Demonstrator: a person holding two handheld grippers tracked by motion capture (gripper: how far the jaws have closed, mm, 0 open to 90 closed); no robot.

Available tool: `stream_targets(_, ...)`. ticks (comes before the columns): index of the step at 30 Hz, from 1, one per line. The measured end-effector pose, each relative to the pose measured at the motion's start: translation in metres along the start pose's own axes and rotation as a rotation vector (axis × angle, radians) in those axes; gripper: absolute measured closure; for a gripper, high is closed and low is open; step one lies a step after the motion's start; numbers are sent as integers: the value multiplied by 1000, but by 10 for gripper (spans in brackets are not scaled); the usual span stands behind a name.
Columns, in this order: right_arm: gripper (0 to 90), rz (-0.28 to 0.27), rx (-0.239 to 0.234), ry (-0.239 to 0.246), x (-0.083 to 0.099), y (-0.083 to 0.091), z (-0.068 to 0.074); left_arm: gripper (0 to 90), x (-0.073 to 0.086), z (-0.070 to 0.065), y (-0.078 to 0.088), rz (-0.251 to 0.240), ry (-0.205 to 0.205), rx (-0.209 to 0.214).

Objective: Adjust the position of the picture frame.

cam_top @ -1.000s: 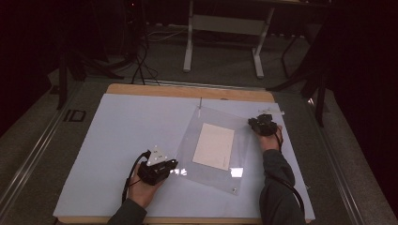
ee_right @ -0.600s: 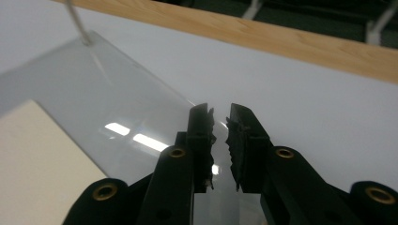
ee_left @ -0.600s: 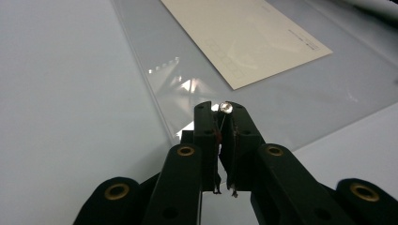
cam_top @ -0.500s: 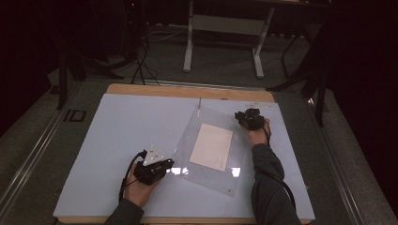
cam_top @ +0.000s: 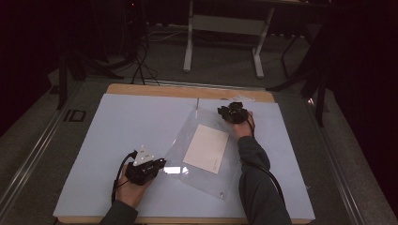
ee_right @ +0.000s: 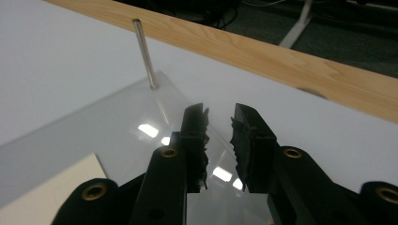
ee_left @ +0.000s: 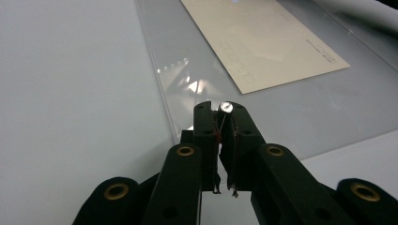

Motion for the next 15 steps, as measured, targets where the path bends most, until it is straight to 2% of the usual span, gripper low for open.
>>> stream_targets(2, 725, -4, -10, 1, -4, -5, 3, 842, 0, 2, 1, 0, 0, -1)
stream_targets(7, 693, 12, -44, 49, -11, -15, 15, 841, 0, 5, 2, -4, 12, -5)
stream_targets(15, 693, 8, -83, 56, -22, -34, 32, 839, 1, 6, 2, -12, 21, -7)
Point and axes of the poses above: each handheld gripper's, and its own axes: y roughly backward along the jaws, x roughly out of its underside, z roughly to its left, the point moved 10 cm from there along -y, roughly forward along the jaws, and after that the axes turned 7 degrees about y, right-handed, at the moved point
